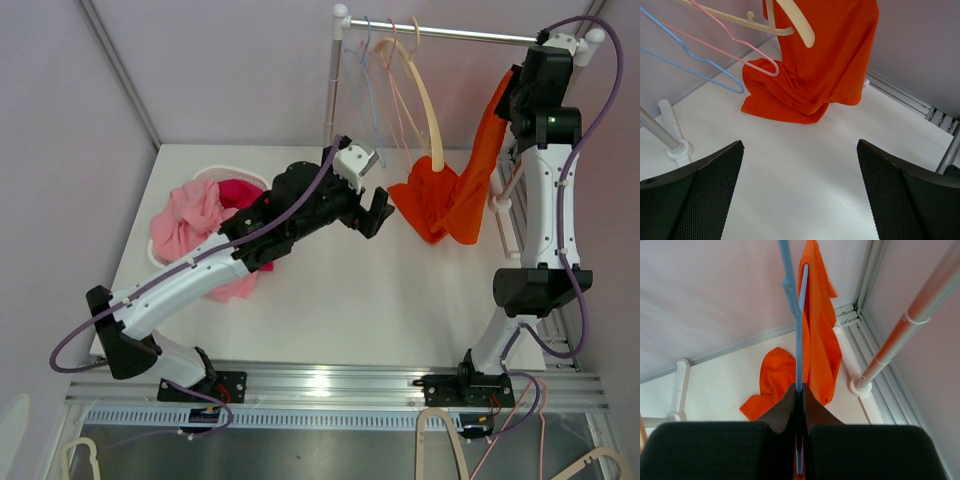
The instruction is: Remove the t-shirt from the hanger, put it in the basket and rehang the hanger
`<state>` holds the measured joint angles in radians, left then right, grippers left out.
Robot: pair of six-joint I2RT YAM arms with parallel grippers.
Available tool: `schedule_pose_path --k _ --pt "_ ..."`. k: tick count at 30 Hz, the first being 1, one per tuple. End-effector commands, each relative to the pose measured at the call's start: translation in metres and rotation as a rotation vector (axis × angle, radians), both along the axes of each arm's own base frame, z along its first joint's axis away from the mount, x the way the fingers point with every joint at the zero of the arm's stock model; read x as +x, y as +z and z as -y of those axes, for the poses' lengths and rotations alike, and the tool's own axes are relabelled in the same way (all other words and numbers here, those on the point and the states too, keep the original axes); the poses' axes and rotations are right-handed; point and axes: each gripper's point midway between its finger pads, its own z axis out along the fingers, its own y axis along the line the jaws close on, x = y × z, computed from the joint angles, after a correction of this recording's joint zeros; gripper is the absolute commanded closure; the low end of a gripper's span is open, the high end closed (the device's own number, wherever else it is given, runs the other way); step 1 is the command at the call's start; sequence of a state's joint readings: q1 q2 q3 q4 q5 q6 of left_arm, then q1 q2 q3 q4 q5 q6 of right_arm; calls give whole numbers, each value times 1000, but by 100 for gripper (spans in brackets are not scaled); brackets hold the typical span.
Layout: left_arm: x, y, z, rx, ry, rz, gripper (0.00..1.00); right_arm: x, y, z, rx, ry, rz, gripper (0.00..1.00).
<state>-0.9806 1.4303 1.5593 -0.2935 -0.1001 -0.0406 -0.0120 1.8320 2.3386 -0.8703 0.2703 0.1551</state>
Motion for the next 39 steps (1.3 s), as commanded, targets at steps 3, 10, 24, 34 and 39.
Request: schedule_pose_path --k 3,10,24,34,39 --pt "8 3 22 -22 -34 41 1 2 29 17 -21 -18 101 100" --pt "9 -10 29 -15 -44 18 0 -2 13 16 -4 -28 59 95" --pt "0 -20 31 -22 -88 -2 1 -18 41 32 -44 -115 176 50" --pt "-4 -26 42 -22 -138 -13 1 2 62 42 -94 -161 271 50" --pt "0 -24 46 -28 -141 2 0 27 47 39 -98 -149 240 50"
